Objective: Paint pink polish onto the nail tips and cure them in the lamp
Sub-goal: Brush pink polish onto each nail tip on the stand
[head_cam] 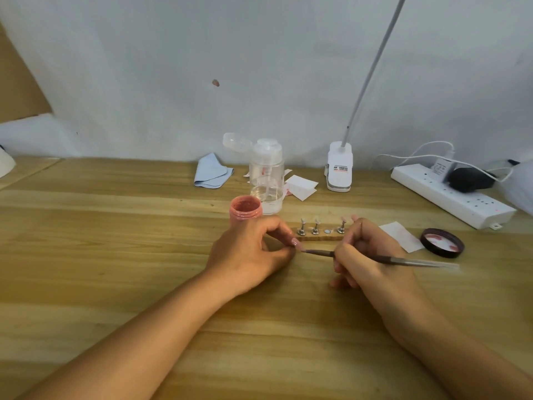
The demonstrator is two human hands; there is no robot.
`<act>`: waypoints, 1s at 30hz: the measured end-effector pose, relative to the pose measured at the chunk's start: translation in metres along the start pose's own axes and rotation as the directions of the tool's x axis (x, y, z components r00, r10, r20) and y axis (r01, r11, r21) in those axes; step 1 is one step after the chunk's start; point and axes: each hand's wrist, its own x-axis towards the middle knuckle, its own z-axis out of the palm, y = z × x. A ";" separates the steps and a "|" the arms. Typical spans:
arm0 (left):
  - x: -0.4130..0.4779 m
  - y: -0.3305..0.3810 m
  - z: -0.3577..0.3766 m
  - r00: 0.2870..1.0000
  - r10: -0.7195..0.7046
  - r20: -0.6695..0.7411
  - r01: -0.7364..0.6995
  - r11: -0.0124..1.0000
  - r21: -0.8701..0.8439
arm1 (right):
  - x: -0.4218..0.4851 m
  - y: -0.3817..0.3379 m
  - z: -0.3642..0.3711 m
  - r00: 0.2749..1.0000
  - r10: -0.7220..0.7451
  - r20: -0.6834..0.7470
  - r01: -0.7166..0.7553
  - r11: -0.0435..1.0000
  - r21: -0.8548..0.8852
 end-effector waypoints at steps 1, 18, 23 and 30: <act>0.000 0.000 0.000 1.000 0.001 0.001 -0.001 1.000 -0.004 | 0.000 0.000 0.000 1.000 -0.007 -0.005 0.007 1.000 0.001; 0.000 0.000 -0.001 1.000 -0.005 -0.013 0.006 1.000 0.006 | 0.000 -0.001 0.001 0.999 -0.036 -0.008 0.036 0.999 0.018; -0.001 0.003 0.000 1.000 0.009 -0.007 -0.009 1.000 0.016 | -0.001 -0.001 0.000 1.000 -0.021 -0.001 0.021 1.000 0.022; -0.001 0.003 0.000 1.000 0.016 -0.019 -0.016 0.999 0.028 | 0.001 0.000 0.000 1.000 -0.008 -0.009 0.008 0.999 0.044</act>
